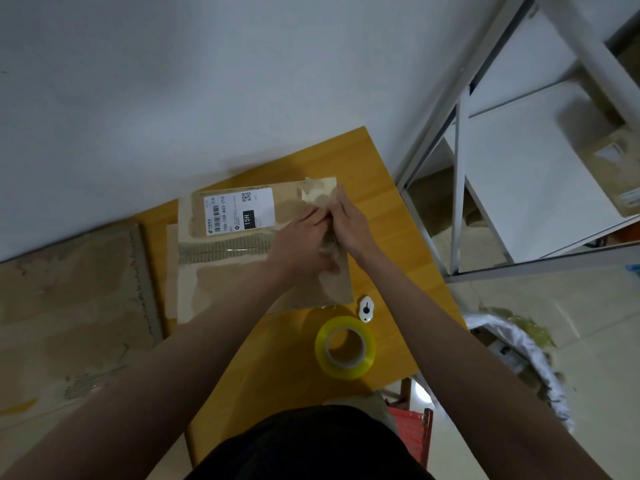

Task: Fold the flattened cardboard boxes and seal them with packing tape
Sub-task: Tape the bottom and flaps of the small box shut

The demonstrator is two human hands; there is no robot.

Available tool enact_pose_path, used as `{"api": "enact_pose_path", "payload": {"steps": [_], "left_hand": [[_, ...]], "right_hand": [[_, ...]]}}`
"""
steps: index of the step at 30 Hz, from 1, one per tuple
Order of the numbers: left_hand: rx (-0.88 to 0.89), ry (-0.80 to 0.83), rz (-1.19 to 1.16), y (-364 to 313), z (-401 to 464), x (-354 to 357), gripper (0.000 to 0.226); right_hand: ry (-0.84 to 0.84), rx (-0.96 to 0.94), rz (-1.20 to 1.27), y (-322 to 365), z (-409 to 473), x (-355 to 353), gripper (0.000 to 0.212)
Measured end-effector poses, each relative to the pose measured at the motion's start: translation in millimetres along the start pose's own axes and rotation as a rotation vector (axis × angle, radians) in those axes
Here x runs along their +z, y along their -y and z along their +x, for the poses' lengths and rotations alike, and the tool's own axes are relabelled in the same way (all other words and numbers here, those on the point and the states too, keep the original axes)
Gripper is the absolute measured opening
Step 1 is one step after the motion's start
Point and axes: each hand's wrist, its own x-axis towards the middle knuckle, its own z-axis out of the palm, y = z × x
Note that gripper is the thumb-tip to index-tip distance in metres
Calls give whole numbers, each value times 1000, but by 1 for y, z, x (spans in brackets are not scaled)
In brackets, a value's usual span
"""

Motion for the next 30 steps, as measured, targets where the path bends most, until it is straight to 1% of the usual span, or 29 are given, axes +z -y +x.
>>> {"api": "enact_pose_path", "payload": {"steps": [2, 6, 9, 12, 15, 17, 23, 27, 30], "left_hand": [[2, 4, -13, 3, 0, 1, 103], [0, -14, -50, 6, -5, 4, 103], [-2, -26, -66, 6, -7, 4, 103], [-8, -12, -64, 6, -8, 6, 107], [-15, -3, -63, 7, -9, 7, 110], [-3, -25, -69, 8, -12, 7, 109], [5, 12, -101, 11, -14, 9, 107], [30, 25, -123, 13, -16, 11, 107], [27, 28, -119, 12, -17, 13, 105]], "right_hand": [[-32, -26, -61, 1, 8, 7, 51], [-66, -16, -131, 0, 29, 9, 50], [-50, -3, -146, 0, 39, 5, 49], [-59, -41, -227, 0, 34, 1, 50], [-56, -102, -273, -10, 8, 1, 52], [-33, -135, -256, -24, -20, 2, 52], [-16, -94, -208, -68, -109, 10, 47], [-76, -66, -215, -79, -133, 16, 45], [-152, -93, -164, -75, -137, 13, 36]]}}
